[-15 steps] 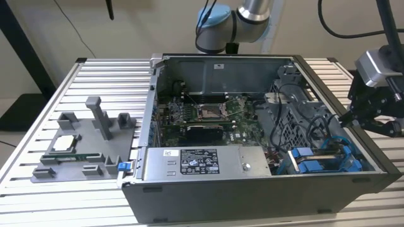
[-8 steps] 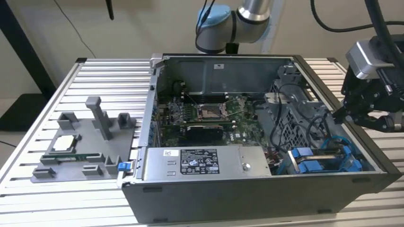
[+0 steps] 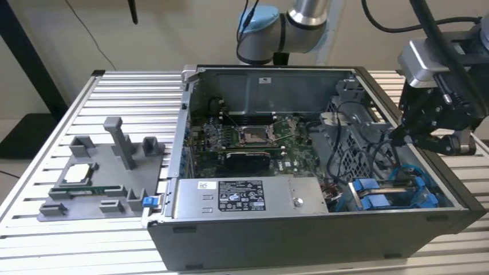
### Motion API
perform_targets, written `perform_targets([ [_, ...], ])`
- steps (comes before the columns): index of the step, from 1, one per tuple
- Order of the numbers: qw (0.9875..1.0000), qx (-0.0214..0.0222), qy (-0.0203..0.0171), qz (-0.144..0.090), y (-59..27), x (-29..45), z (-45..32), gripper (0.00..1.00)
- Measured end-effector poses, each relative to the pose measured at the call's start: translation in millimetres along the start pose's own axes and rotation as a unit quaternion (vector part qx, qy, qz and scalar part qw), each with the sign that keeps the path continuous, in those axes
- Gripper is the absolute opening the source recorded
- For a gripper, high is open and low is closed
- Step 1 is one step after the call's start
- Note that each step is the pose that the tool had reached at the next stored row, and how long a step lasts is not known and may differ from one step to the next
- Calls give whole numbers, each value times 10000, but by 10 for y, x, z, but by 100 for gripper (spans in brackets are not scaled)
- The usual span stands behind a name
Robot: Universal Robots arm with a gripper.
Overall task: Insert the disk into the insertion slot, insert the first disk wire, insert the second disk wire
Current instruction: 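Insert the second disk wire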
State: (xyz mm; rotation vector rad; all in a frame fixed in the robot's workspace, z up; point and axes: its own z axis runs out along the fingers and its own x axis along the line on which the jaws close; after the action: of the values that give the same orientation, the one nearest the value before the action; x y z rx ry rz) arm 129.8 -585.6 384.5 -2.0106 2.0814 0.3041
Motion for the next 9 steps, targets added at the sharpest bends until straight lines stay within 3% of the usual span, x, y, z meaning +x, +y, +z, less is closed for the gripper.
perform_targets([
  [5,10000,28,-1,-9,219,8,-4,0],
  [7,10000,51,0,-17,259,17,-1,0],
  [9,10000,52,50,-18,267,22,3,0],
])
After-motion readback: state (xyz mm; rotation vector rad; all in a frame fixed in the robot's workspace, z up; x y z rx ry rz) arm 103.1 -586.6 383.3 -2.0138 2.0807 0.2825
